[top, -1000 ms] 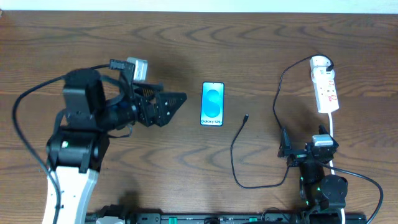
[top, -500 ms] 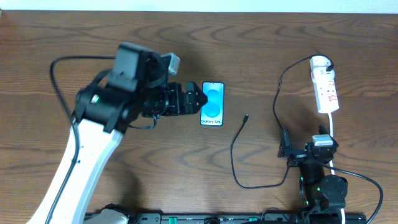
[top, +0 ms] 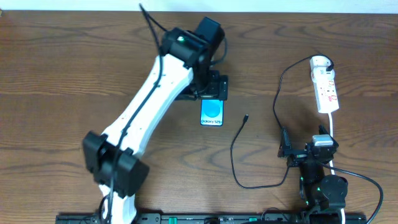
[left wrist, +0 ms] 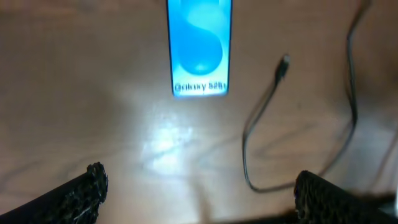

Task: Plug charger to phone and switch on socket
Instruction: 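Reach the left gripper forward over the phone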

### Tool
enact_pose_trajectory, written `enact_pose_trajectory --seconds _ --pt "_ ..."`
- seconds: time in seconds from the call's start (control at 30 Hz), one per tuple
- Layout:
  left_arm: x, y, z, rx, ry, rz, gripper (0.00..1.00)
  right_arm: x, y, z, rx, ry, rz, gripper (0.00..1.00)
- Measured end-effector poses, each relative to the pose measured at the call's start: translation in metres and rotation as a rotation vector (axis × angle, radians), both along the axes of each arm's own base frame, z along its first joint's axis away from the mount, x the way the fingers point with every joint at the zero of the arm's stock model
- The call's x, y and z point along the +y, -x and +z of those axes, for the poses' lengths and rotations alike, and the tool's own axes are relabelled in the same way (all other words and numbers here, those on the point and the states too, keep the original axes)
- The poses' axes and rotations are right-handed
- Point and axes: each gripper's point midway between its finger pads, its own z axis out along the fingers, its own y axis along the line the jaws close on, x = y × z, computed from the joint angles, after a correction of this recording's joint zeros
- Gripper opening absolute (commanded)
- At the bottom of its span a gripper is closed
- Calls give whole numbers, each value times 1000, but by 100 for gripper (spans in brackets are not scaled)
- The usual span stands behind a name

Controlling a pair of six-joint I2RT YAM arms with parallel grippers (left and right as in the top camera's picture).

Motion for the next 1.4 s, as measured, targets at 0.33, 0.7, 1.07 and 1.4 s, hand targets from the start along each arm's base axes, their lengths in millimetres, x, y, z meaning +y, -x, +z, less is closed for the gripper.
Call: enact_pose_trajectory --seconds 0.33,0.7,1.07,1.4 --pt "-28 -46 -23 -106 63 22 98 0 0 0 0 0 0 99" --pt "-31 -34 -123 119 -74 53 98 0 0 0 0 0 0 99" --pt "-37 -55 -145 46 -97 52 98 0 0 0 0 0 0 99" --pt "-31 -58 -161 41 -151 52 98 0 0 0 0 0 0 99"
